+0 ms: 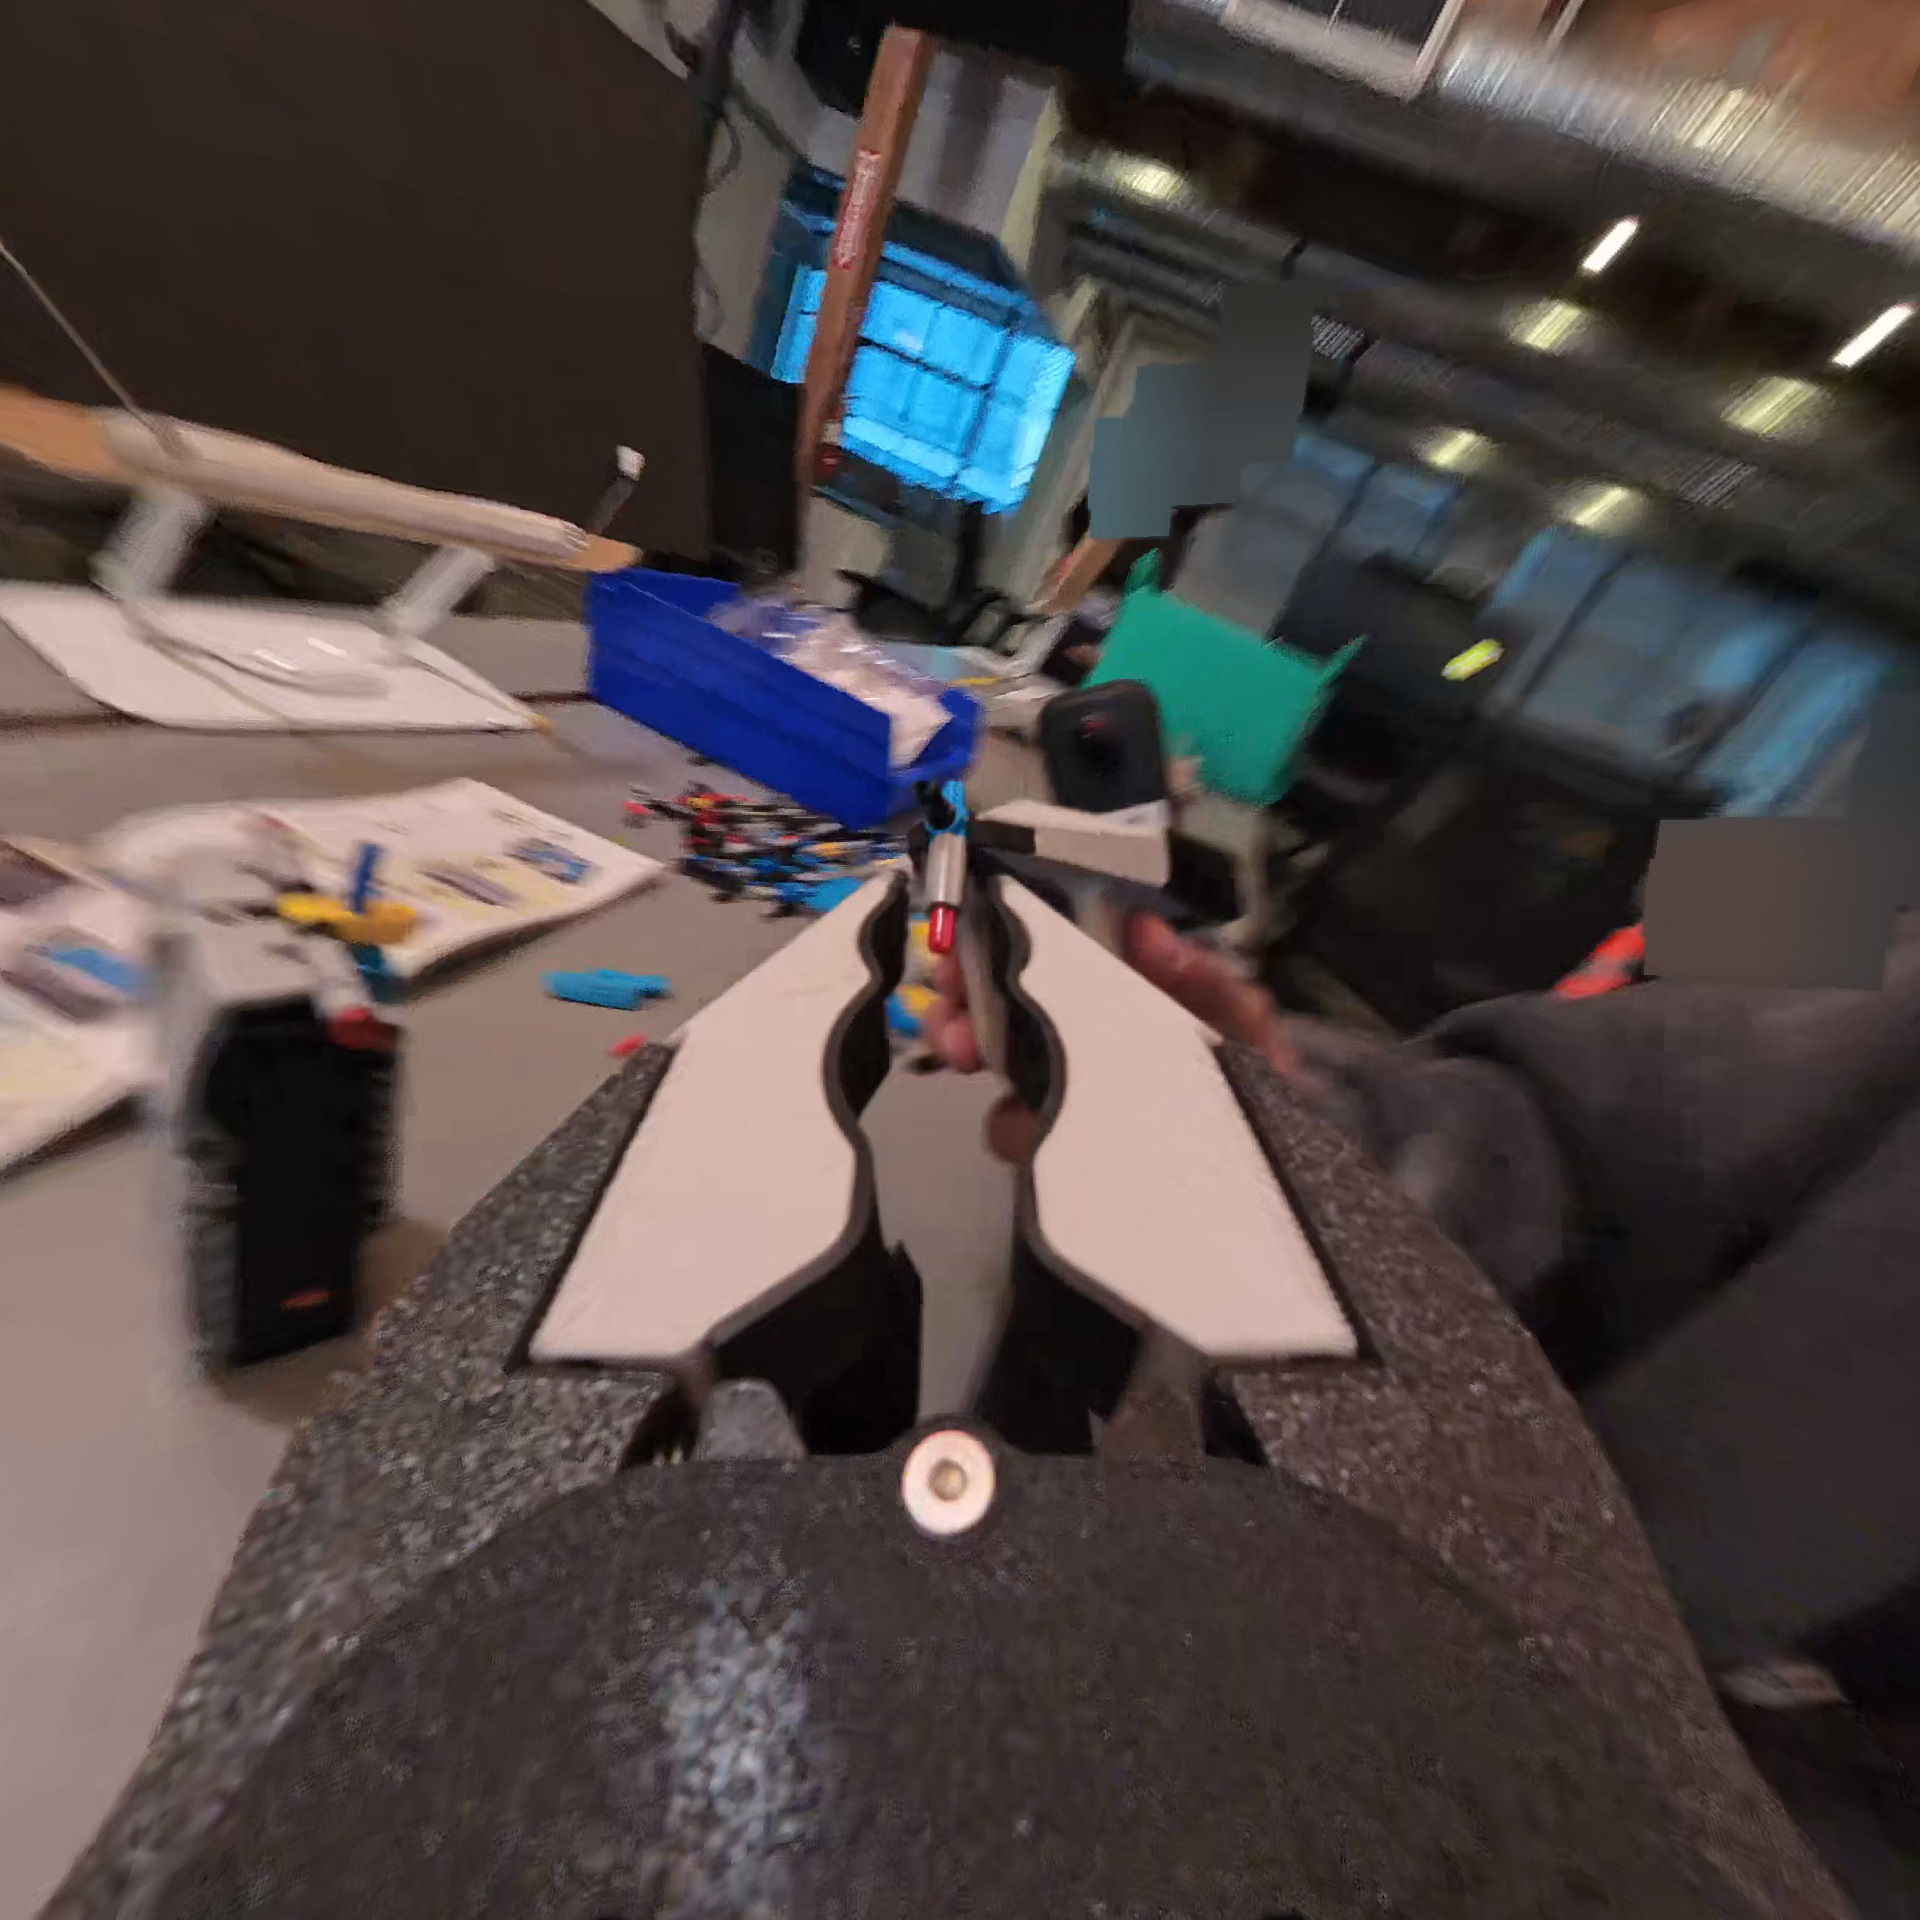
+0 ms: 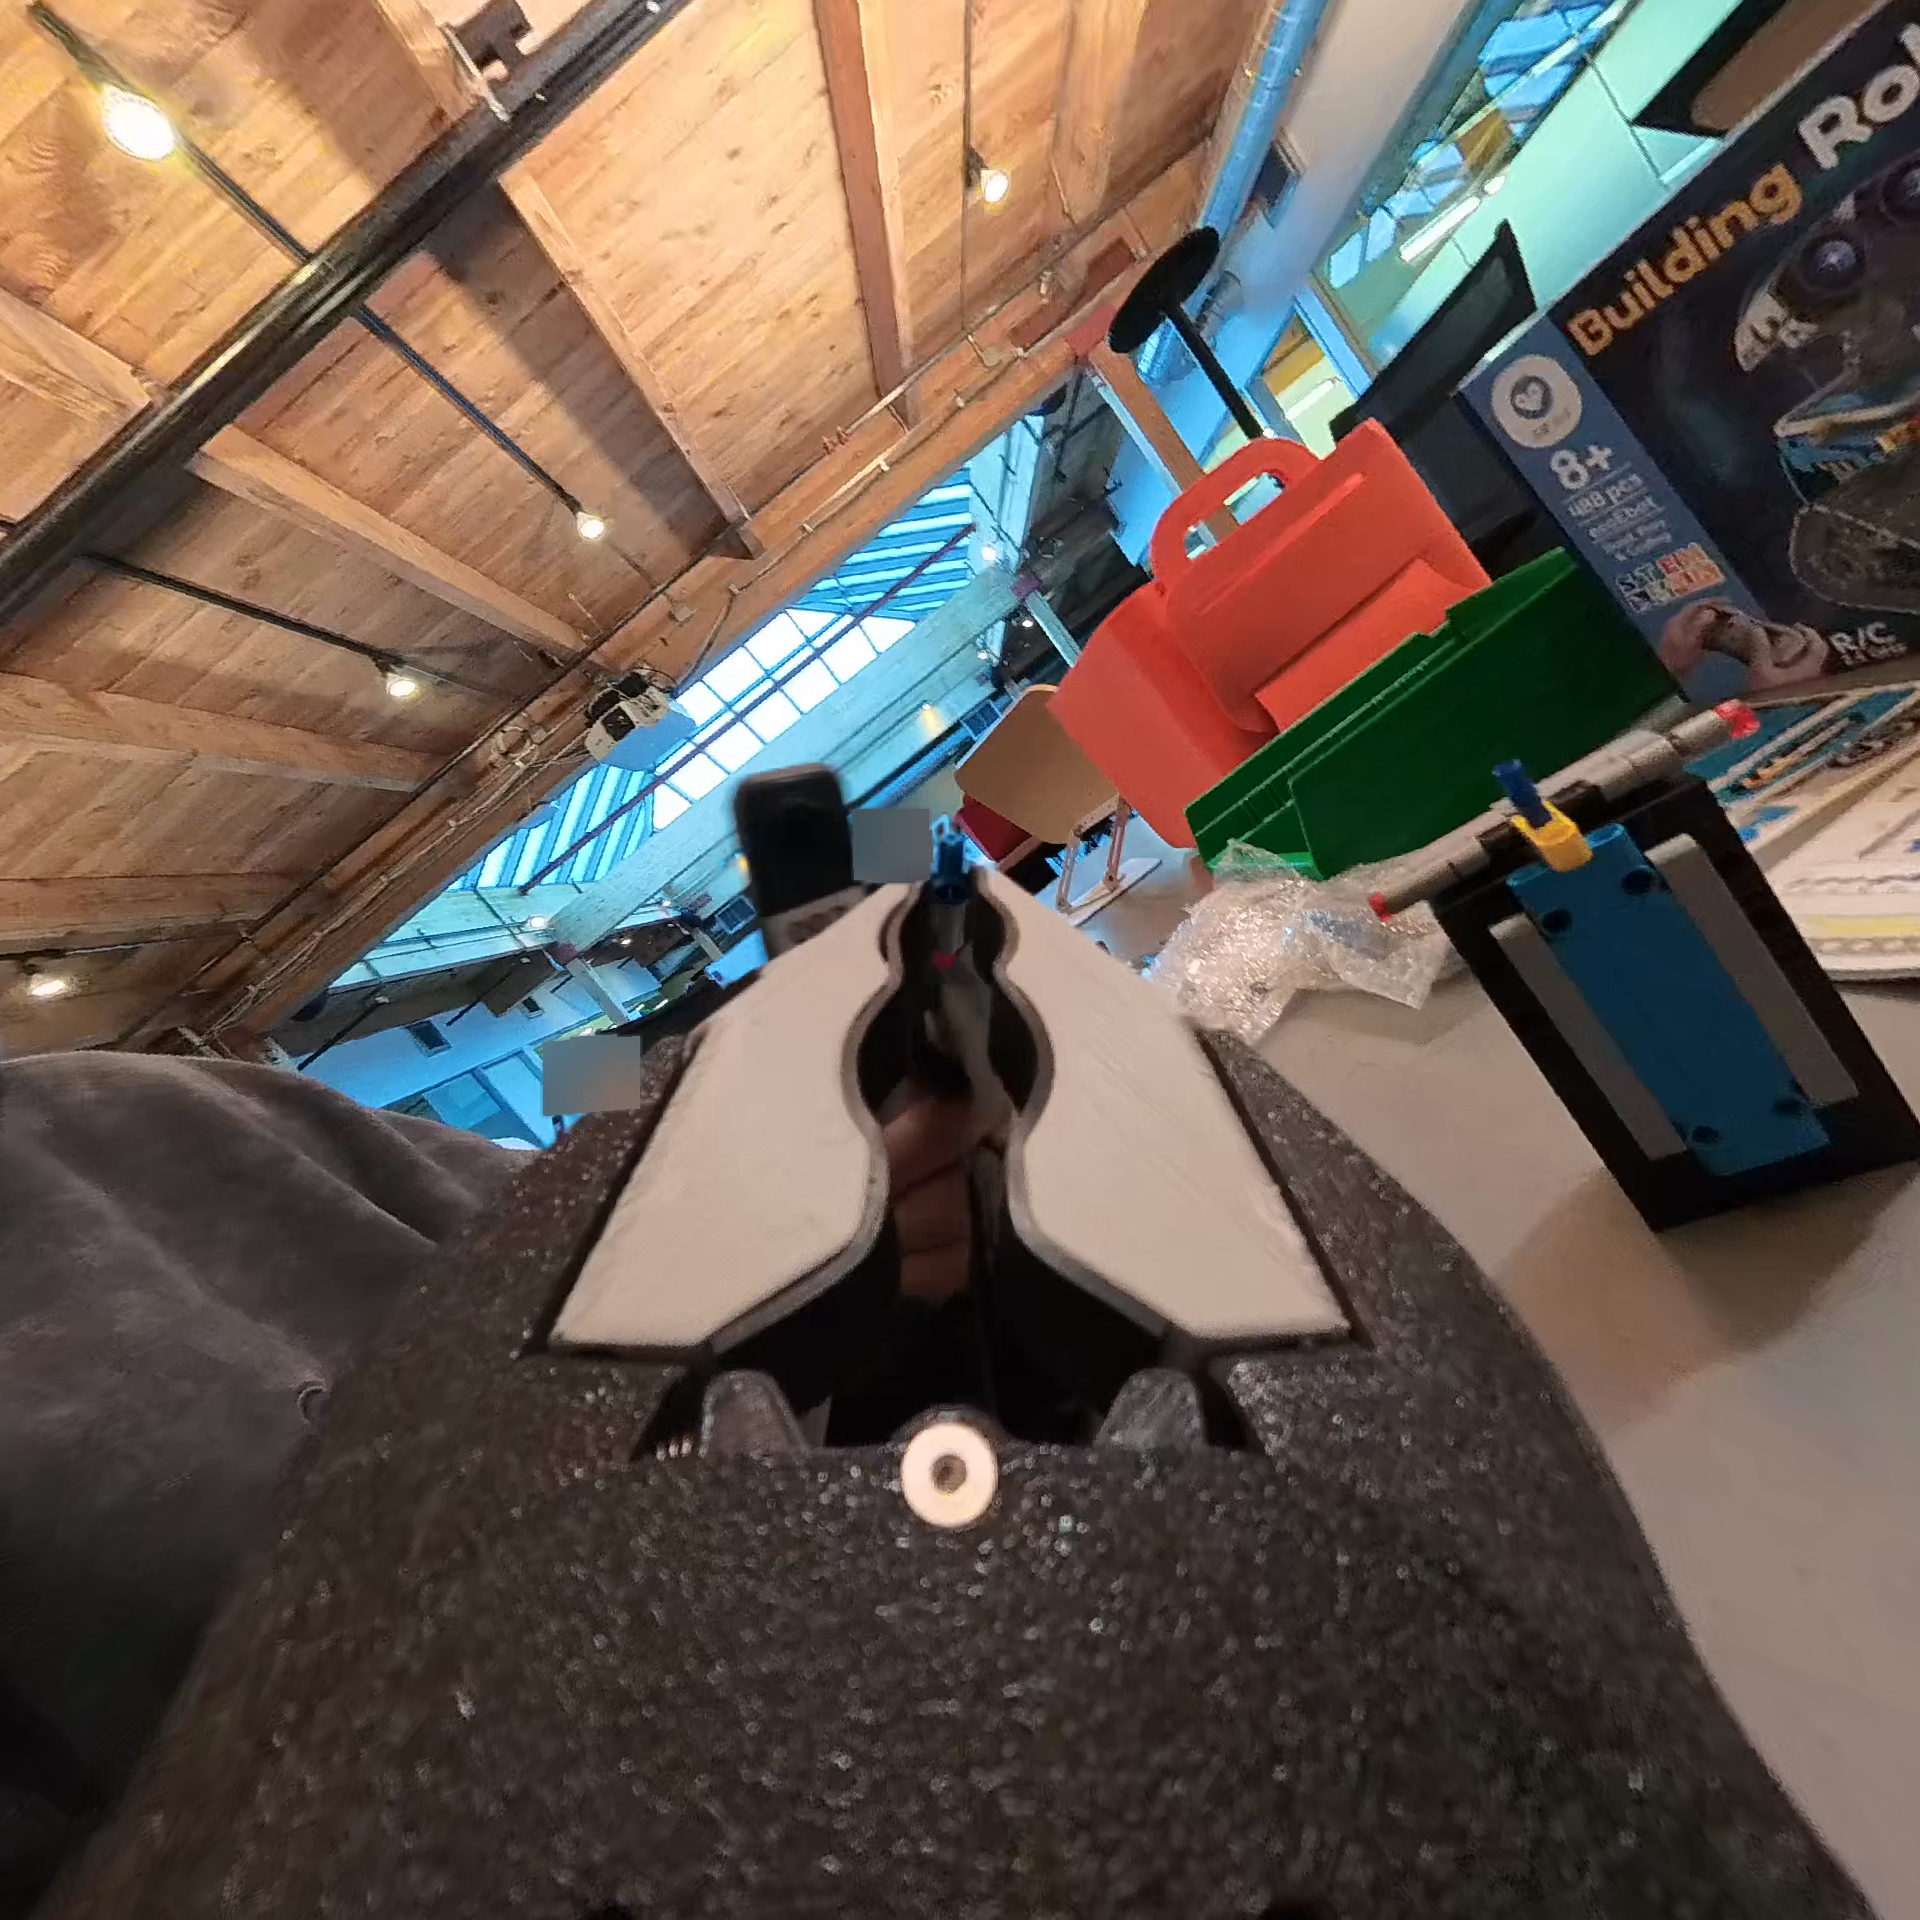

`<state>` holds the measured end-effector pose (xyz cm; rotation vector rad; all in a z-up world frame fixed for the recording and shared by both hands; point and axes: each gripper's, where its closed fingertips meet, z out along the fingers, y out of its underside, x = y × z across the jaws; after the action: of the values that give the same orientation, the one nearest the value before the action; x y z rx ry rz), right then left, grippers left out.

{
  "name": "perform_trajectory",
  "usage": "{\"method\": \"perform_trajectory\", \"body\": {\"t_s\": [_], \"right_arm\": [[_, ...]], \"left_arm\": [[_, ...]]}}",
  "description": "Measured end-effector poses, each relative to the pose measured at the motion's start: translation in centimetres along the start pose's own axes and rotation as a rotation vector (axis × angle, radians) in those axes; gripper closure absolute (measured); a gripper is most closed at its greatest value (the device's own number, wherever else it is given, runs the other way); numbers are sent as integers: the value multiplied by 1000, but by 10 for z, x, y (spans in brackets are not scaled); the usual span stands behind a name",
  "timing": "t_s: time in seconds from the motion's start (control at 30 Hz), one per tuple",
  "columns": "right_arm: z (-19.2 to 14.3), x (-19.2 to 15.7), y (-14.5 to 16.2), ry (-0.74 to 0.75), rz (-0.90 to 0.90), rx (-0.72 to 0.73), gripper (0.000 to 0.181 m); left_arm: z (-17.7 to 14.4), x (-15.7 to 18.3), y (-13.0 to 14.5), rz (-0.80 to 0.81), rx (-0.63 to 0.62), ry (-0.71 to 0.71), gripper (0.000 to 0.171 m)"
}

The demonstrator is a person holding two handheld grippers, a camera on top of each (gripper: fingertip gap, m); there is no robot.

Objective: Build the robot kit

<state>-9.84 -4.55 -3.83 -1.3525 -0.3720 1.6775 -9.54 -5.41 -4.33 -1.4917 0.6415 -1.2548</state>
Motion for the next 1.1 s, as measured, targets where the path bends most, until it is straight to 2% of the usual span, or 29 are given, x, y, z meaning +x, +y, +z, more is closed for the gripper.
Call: {"method": "perform_trajectory", "body": {"t_s": [0.07, 0.17, 0.27, 0.33, 0.47, 0.53, 0.7, 0.93, 1.1], "right_arm": [[-1, 8, -1, 47, 18, 7, 174], [-2, 12, -2, 46, 86, 16, 174], [0, 10, 0, 5, 179, 23, 174], [1, 9, 2, -16, 230, 26, 171], [3, 9, 5, -43, 309, 30, 175], [3, 10, 7, -52, 325, 26, 175], [4, 14, 12, -36, 319, -4, 175], [6, 12, 16, -97, 423, -33, 174], [7, 13, 19, -77, 381, -64, 175]], "left_arm": [[0, -8, 4, 268, -36, -148, 147], [0, -14, 5, 595, -55, -307, 146], [0, -17, 5, 746, -39, -370, 147], [-1, -16, 2, 824, -9, -382, 155], [0, -14, 8, 997, -25, -402, 160], [0, -15, 8, 1039, -24, -415, 160], [0, -16, 9, 1021, -24, -394, 161], [-5, -15, 8, 1020, -7, -356, 165], [-7, -17, 9, 1039, 0, -374, 165]]}}
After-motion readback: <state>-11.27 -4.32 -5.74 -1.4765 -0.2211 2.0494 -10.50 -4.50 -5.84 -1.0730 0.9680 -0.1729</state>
